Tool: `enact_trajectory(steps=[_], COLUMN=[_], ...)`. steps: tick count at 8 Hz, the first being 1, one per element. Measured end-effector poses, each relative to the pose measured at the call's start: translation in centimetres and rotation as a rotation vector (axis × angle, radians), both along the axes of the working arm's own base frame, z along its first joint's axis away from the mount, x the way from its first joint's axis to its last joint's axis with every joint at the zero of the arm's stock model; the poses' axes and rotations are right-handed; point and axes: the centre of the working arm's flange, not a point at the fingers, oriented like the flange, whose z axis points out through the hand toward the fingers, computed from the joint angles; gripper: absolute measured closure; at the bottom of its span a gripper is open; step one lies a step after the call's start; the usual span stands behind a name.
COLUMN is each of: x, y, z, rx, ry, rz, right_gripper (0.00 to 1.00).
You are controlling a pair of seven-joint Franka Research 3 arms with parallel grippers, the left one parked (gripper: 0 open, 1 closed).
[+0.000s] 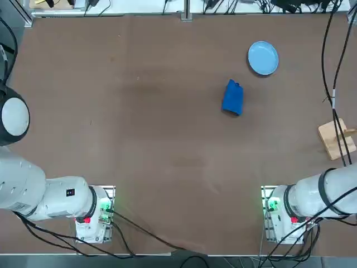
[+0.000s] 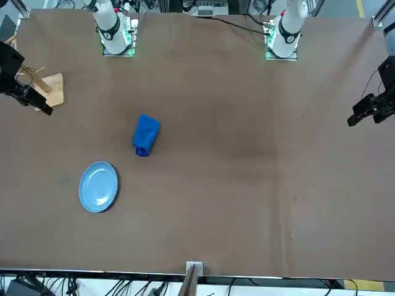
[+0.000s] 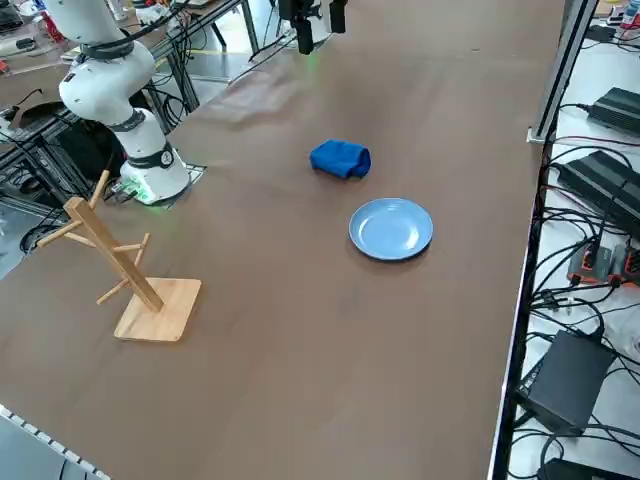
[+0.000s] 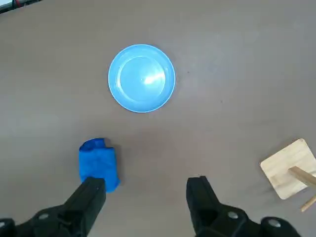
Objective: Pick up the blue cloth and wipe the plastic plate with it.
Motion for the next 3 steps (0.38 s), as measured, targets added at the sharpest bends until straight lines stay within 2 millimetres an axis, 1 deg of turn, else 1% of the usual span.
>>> enact_trajectory(steps=[3], x=[0.00], y=[0.00], z=[0.00], rx=[0.000], ry=[0.000], rz=[0.000], right_gripper=[0.00])
